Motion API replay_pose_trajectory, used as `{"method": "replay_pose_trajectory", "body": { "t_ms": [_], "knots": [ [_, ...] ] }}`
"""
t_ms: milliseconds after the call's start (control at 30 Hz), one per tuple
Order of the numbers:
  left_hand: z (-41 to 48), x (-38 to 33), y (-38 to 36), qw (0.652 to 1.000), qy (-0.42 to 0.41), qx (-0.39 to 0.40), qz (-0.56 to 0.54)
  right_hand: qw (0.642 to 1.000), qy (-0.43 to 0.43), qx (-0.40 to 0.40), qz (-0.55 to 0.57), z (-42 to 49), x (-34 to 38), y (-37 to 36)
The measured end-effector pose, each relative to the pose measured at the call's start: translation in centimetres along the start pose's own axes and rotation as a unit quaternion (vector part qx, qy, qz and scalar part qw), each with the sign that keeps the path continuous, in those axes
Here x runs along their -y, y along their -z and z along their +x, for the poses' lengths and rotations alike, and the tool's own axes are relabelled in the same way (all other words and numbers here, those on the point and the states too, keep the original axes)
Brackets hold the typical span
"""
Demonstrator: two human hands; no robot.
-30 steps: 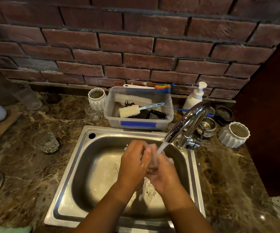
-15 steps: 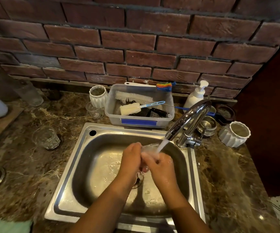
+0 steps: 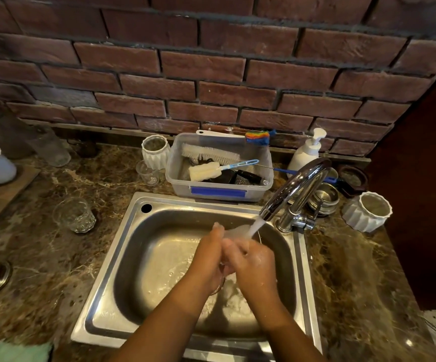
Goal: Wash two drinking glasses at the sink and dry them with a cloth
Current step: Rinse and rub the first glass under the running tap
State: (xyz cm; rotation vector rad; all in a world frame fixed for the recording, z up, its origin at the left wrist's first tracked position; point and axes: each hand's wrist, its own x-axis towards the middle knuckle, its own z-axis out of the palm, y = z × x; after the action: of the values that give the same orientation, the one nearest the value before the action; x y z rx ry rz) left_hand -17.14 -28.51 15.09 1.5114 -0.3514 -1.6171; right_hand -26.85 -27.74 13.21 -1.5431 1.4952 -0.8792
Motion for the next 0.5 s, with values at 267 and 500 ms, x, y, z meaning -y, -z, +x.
{"method": "replay_pose_trajectory", "body": {
  "t_ms": [267,500],
  "knots": [
    [0.3,0.0,0.3,0.993,-0.086,-0.046,0.073,0.996,-0.032,0.016,0.078,0.1,0.8,-0.1],
    [1.6,1.2,1.7,0.793,-0.456,-0.023,0.404,0.830,-0.334,0.010,0.446,1.4,1.1,0.8]
  ]
}}
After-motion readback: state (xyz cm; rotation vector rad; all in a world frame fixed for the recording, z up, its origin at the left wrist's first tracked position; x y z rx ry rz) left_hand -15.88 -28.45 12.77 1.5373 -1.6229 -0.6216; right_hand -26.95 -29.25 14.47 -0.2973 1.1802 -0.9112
